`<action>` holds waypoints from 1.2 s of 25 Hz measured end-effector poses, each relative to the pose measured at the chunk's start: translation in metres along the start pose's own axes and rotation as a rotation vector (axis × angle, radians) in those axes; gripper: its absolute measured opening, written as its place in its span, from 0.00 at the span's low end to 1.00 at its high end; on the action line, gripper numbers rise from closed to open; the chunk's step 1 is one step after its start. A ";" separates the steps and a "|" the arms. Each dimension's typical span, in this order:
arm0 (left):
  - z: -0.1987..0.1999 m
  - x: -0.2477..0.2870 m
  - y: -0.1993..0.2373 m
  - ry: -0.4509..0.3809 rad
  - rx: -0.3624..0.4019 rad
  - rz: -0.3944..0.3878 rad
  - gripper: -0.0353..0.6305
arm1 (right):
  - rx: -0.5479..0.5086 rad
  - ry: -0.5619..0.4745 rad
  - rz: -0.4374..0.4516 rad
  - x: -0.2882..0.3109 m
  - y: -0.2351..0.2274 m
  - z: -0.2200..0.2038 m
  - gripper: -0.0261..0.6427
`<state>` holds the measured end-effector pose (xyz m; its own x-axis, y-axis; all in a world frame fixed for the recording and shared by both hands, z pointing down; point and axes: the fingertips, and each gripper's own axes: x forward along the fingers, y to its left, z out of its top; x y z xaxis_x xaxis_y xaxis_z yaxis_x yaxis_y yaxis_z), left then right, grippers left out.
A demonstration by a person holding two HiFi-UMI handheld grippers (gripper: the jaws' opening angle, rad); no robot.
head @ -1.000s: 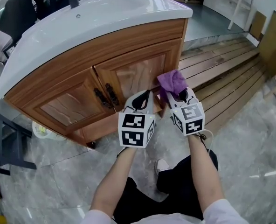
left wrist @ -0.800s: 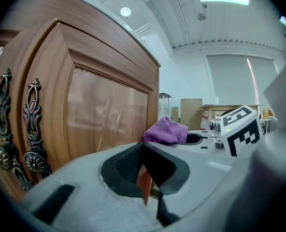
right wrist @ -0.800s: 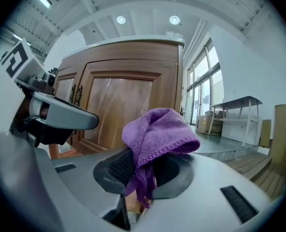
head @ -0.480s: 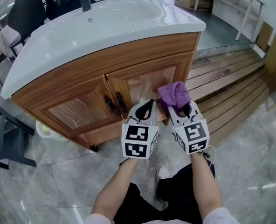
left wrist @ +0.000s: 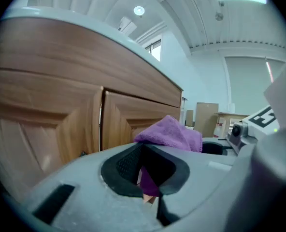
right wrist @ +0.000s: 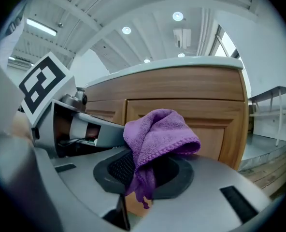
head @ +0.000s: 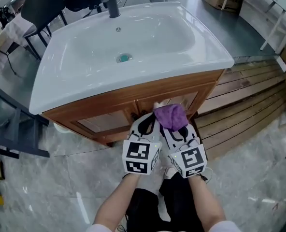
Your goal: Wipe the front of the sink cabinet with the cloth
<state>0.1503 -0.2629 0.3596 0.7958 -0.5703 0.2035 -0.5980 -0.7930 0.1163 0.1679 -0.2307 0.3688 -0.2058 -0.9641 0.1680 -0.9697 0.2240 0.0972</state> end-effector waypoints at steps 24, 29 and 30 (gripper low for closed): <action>0.301 -0.265 -0.018 -0.015 -0.051 0.174 0.06 | -0.054 0.043 0.249 -0.114 0.153 0.354 0.15; 0.335 -0.314 -0.034 -0.041 -0.056 0.208 0.06 | -0.040 0.030 0.289 -0.145 0.178 0.393 0.15; 0.338 -0.322 -0.039 -0.043 -0.058 0.213 0.06 | -0.038 0.027 0.292 -0.152 0.182 0.399 0.15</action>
<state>-0.0508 -0.1205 -0.0389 0.6539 -0.7328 0.1883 -0.7562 -0.6410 0.1315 -0.0296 -0.1006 -0.0302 -0.4711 -0.8542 0.2200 -0.8645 0.4966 0.0774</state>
